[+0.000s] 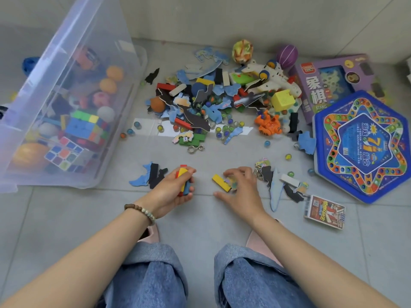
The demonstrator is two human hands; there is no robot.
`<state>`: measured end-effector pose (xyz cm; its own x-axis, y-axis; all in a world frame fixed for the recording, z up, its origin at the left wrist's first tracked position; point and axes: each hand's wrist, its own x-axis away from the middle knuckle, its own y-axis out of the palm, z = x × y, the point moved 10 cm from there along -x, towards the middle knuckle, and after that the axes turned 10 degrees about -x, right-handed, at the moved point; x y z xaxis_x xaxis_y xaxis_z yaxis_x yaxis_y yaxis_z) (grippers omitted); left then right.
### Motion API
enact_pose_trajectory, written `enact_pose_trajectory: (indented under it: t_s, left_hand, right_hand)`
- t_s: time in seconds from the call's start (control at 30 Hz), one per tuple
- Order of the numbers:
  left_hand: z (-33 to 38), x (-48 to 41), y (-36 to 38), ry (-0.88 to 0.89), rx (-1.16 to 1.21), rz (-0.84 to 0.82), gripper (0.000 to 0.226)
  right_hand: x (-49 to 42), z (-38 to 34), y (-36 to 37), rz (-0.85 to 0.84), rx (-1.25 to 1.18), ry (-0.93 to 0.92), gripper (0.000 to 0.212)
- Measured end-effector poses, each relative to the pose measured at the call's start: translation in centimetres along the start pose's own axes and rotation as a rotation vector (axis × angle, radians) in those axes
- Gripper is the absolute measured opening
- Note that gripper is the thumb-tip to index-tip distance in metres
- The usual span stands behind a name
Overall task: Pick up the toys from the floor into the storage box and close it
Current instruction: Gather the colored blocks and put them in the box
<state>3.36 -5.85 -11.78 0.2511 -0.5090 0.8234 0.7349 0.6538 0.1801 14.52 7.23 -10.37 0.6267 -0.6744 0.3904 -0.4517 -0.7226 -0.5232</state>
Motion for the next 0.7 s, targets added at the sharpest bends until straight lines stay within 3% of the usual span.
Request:
enact_pose_trajectory:
  t_s: [0.17, 0.3, 0.47, 0.53, 0.7]
  left_hand:
    - [-0.5, 0.2, -0.3, -0.016, 0.12, -0.015, 0.004]
    - [-0.8, 0.1, 0.3, -0.041, 0.232, -0.062, 0.02]
    - [-0.5, 0.6, 2.2, -0.064, 0.347, -0.213, 0.044]
    - [0.0, 0.7, 1.9, -0.05, 0.382, -0.21, 0.039]
    - [1.0, 0.7, -1.4, 0.016, 0.276, -0.028, 0.014]
  right_hand:
    - [-0.5, 0.0, 0.4, 0.027, 0.001, -0.052, 0.022]
    - [-0.5, -0.7, 0.0, 0.079, -0.321, 0.079, 0.016]
    - [1.4, -7.7, 2.5, -0.174, -0.569, 0.009, 0.028]
    - [1.9, -9.2, 2.8, -0.248, -0.562, -0.033, 0.028]
    - [-1.2, -7.3, 0.0, -0.017, -0.497, -0.012, 0.019]
